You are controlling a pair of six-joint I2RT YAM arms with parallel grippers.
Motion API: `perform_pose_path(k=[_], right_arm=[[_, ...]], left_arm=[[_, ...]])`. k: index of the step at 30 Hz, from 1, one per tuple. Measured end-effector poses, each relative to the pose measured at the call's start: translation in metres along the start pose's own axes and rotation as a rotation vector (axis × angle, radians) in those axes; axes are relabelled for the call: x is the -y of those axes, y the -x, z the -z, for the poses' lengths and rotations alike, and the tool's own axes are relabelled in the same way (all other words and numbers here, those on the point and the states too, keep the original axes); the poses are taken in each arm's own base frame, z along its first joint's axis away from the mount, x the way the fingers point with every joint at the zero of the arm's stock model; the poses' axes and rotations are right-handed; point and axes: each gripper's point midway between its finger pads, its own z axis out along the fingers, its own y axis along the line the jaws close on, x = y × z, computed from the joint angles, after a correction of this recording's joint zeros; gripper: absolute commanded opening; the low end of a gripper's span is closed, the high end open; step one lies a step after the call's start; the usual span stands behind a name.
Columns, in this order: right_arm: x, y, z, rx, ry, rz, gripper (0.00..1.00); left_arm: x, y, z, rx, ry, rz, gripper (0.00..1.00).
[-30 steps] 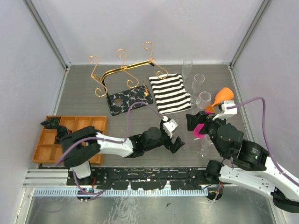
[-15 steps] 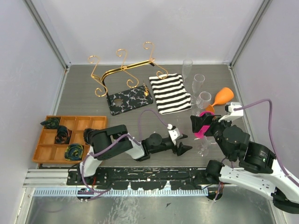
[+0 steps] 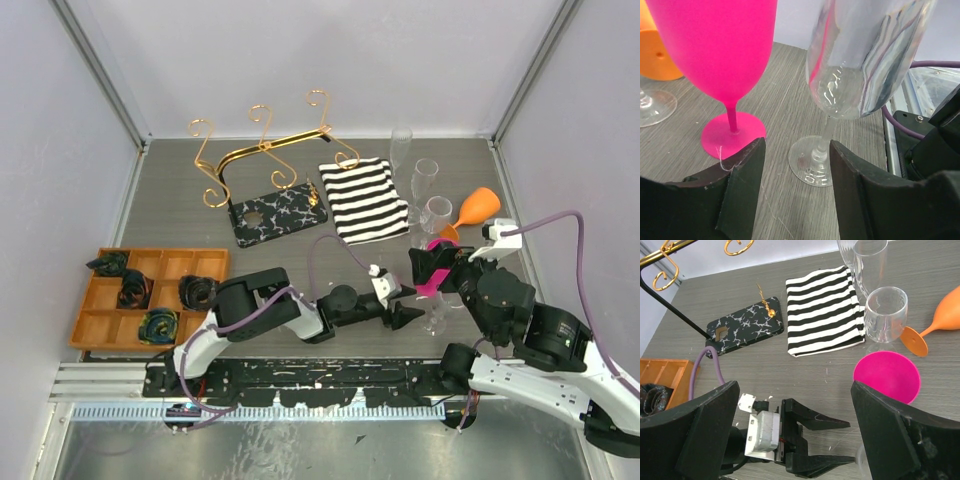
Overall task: Place the wine glass upside down on the wine glass rack
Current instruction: Pick up the wine glass at the center of the board.
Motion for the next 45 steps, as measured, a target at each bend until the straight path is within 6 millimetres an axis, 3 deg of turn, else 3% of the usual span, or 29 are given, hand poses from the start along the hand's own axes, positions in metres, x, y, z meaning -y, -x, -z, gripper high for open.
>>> perform_pose_path(k=[4,11,16,24,33,43,45], right_arm=[[0.000,0.000,0.000,0.000,0.000,0.000,0.99],[0.000,0.000,0.000,0.001,0.000,-0.002,0.99],[0.002,0.001,0.002,0.004,0.003,-0.010,0.99],[0.002,0.002,0.003,0.006,0.004,-0.015,0.99],[0.002,0.001,0.003,0.006,0.004,-0.016,0.99],[0.003,0.000,0.003,0.003,0.003,-0.016,1.00],[0.003,0.000,0.003,0.001,0.002,-0.014,0.99]], left_arm=[[0.004,-0.009,-0.008,-0.014,-0.015,0.001,0.58],[0.020,-0.002,-0.024,-0.008,-0.058,-0.011,0.58],[0.029,-0.010,-0.029,-0.028,-0.080,-0.013,0.56],[0.030,-0.034,-0.032,-0.084,-0.089,-0.007,0.57],[0.036,-0.033,-0.049,-0.071,-0.130,-0.001,0.56],[0.040,-0.042,-0.057,-0.114,-0.153,0.004,0.40],[0.041,-0.042,-0.058,-0.118,-0.158,0.004,0.32]])
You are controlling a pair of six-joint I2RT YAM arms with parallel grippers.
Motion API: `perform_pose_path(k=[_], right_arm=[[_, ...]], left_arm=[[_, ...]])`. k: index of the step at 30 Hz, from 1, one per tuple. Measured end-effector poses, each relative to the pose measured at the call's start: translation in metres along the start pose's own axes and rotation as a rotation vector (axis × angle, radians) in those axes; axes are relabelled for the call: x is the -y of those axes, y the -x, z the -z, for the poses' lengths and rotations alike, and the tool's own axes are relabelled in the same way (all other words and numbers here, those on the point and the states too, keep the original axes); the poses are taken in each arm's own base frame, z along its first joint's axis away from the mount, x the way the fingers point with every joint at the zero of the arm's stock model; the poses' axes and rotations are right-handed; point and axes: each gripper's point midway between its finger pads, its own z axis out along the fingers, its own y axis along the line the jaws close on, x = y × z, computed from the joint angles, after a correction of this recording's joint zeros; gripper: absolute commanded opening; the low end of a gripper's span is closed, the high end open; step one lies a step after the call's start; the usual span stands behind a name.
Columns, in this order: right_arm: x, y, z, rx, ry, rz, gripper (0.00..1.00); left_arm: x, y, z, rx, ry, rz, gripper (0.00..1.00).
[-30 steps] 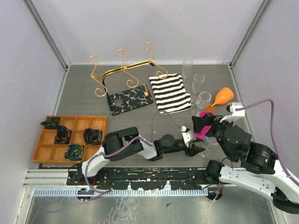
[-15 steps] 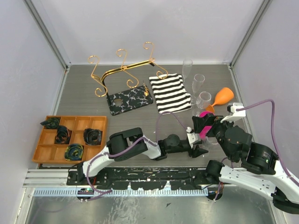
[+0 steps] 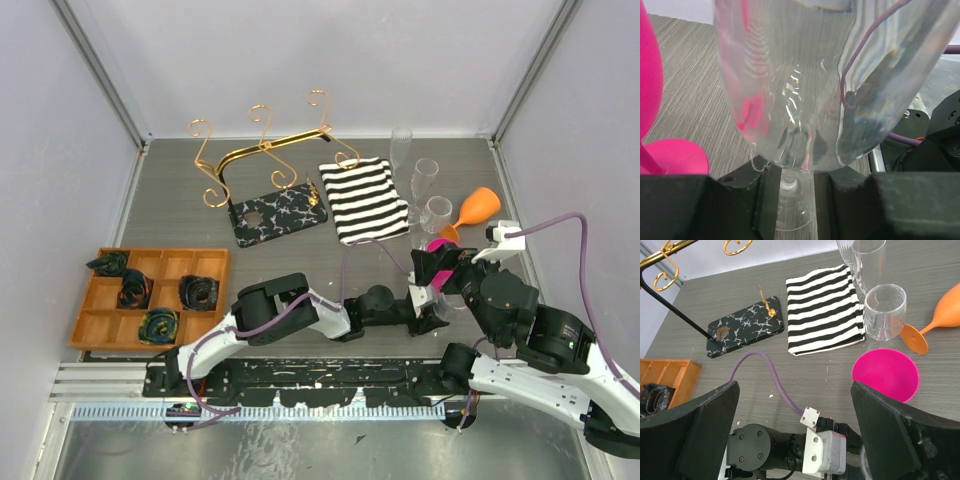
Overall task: Place the wine glass upside down on the wine glass rack
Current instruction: Pick up the wine glass at the center of the board.
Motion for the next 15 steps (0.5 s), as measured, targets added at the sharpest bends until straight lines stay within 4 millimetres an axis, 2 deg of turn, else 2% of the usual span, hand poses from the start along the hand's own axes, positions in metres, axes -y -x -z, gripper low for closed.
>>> perform_pose_path(k=[3,15], right_arm=[[0.0001,-0.0008,-0.0002,-0.002,-0.001,-0.002,1.00],[0.0030,-0.0058,0.0008,-0.007,0.000,-0.012,0.99]], left_arm=[[0.0011,-0.0010,-0.0010,-0.009,-0.009,0.000,0.22],[0.0061,0.0000,0.0027,-0.013,-0.035,0.000,0.14]])
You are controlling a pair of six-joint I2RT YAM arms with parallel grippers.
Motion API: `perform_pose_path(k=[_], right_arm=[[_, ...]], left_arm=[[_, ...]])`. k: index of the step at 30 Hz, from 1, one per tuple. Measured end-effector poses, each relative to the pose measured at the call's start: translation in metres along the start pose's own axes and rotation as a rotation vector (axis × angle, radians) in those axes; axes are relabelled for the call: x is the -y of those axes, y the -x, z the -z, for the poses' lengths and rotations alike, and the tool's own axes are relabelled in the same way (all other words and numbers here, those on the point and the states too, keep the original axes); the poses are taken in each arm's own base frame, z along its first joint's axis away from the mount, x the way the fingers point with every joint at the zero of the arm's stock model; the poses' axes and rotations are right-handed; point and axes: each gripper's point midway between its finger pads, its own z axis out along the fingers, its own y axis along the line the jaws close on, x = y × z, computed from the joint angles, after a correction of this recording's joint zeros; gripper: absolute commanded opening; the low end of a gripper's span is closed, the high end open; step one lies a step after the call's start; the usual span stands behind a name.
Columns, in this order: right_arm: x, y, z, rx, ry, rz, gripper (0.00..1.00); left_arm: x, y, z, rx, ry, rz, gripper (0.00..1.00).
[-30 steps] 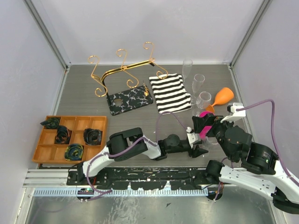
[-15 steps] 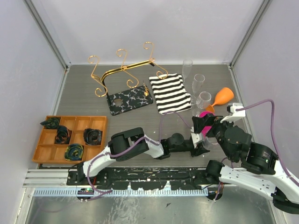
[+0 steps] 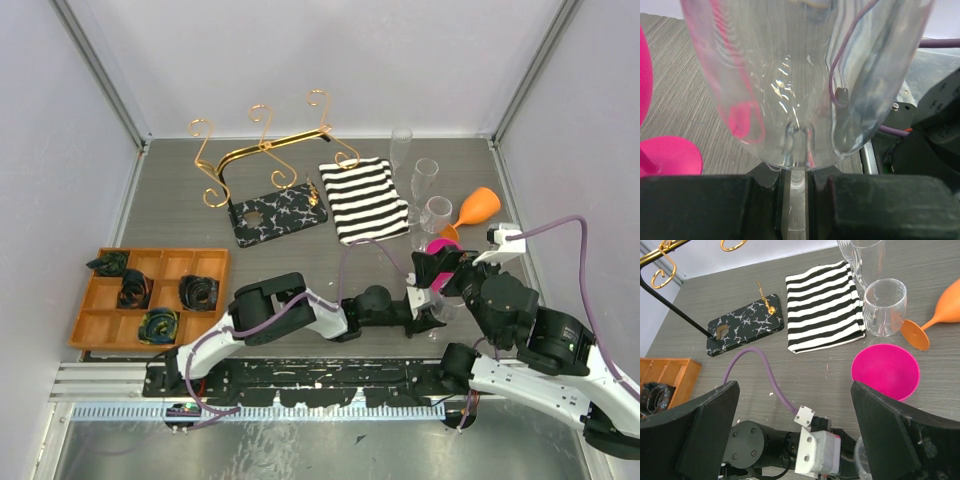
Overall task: Place the wine glass upside down on the wine glass rack
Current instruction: Pick up the wine glass at the center of the board.
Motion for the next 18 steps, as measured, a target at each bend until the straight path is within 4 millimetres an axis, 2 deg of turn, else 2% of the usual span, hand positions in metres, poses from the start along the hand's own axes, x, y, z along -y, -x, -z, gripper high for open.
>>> perform_pose_path(k=[5,18], right_arm=[[0.002,0.000,0.001,0.003,0.000,-0.002,0.99],[0.002,0.000,0.005,0.006,0.022,-0.039,0.99]], left_arm=[[0.004,-0.001,0.018,-0.018,0.004,-0.001,0.00],[0.020,0.002,0.092,-0.105,0.041,0.011,0.00]])
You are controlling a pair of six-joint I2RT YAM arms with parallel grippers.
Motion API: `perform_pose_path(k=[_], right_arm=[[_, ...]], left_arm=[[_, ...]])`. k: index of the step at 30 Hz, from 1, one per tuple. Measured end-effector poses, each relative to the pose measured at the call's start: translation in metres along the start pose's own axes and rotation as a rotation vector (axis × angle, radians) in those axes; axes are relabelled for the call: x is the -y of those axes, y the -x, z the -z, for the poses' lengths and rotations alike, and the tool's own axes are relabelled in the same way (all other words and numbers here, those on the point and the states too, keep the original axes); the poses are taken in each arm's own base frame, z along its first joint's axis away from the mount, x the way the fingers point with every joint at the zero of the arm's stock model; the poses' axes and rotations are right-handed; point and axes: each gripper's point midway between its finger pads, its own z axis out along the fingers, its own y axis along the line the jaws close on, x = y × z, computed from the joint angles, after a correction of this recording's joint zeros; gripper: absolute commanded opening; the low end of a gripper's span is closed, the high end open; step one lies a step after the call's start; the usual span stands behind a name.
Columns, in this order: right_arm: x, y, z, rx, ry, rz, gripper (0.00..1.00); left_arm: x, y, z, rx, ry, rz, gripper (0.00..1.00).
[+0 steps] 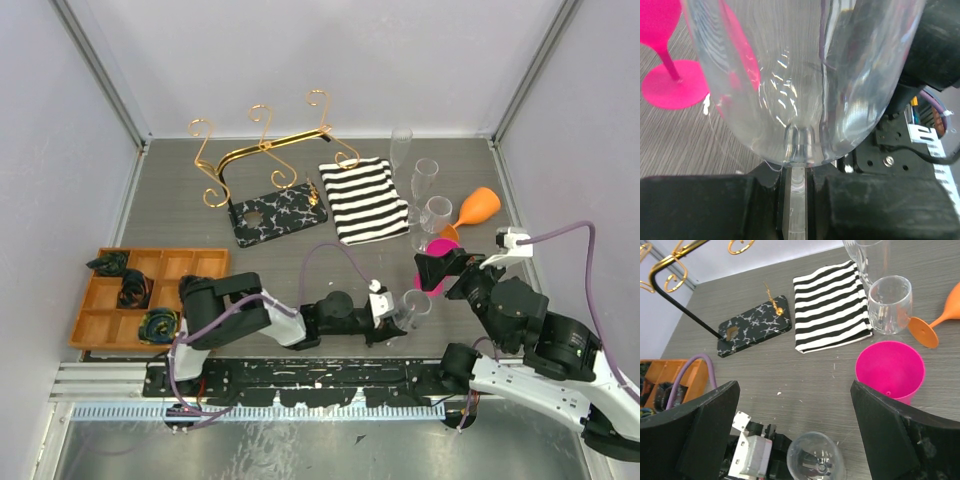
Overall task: Place the wine glass upside down on the wine glass rack
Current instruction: Pick up the wine glass at the center of the board.
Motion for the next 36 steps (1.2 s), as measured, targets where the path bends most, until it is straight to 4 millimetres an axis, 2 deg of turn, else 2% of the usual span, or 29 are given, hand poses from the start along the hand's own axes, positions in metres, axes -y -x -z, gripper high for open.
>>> perform_pose_path(k=[4,10,16,21,26,31,36], right_arm=[[-0.004,0.004,0.005,0.009,0.041,-0.031,0.99],[-0.013,0.010,0.010,0.025,0.108,-0.050,1.00],[-0.020,0.016,0.020,0.078,0.215,-0.076,1.00],[-0.033,0.022,0.029,0.132,0.344,-0.057,1.00],[-0.038,0.019,0.027,0.148,0.372,0.012,1.00],[-0.040,0.018,0.018,0.162,0.354,0.073,1.00],[-0.043,0.001,0.005,0.127,0.336,0.127,1.00]], left_arm=[[0.002,0.007,0.024,-0.019,0.031,0.006,0.00],[-0.006,0.023,0.053,-0.072,0.144,0.049,0.00],[-0.027,0.058,0.090,-0.143,0.375,0.140,0.00],[-0.029,0.083,0.121,-0.140,0.466,0.185,0.00],[-0.036,0.100,0.154,-0.159,0.599,0.241,0.00],[-0.041,0.127,0.174,-0.118,0.676,0.258,0.00],[-0.046,0.123,0.184,-0.133,0.729,0.264,0.00]])
